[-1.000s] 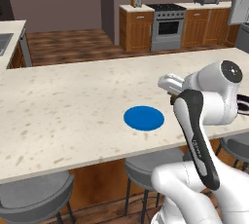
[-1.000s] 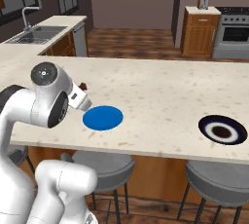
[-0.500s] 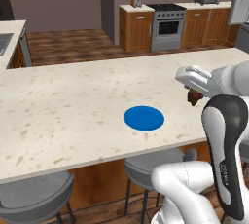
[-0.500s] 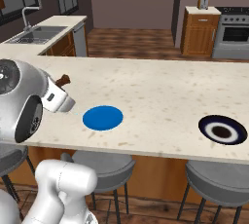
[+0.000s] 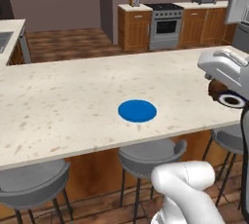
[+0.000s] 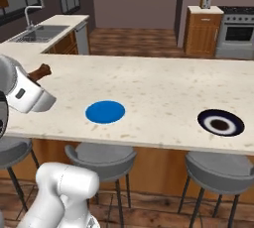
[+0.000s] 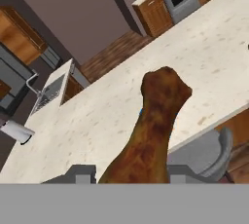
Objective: Transport the chicken drumstick and onion to the fridge. Place the chicken drumstick on the rack containing meat and place the onion on the rack containing the vegetable, ensuring meats and vegetables are on different racks.
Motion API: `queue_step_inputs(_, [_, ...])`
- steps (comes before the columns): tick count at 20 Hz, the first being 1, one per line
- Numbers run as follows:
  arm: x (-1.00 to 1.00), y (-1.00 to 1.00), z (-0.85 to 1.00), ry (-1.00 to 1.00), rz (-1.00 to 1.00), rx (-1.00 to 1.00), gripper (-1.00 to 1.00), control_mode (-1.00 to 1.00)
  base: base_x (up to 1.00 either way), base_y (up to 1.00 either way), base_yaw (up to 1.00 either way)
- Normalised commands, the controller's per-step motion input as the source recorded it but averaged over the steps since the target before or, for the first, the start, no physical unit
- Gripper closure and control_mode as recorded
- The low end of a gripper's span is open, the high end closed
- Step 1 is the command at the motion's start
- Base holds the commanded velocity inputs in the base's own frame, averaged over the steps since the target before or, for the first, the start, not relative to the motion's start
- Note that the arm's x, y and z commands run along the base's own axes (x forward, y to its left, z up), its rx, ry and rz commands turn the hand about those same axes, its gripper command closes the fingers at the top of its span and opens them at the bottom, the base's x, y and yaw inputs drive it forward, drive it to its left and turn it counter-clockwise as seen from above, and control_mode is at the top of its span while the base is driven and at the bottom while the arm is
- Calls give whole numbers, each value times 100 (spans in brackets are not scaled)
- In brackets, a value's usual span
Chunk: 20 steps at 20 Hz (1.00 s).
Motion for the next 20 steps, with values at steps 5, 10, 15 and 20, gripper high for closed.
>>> queue_step_inputs(5, [0, 0, 0, 0, 0, 0, 100, 100, -54, -100, -5])
queue_step_inputs(10, [0, 0, 0, 0, 0, 0, 100, 100, -19, -100, -2])
queue_step_inputs(15, [0, 0, 0, 0, 0, 0, 100, 100, -5, -100, 0])
queue_step_inputs(20, [0, 0, 0, 0, 0, 0, 100, 100, -6, -100, 0])
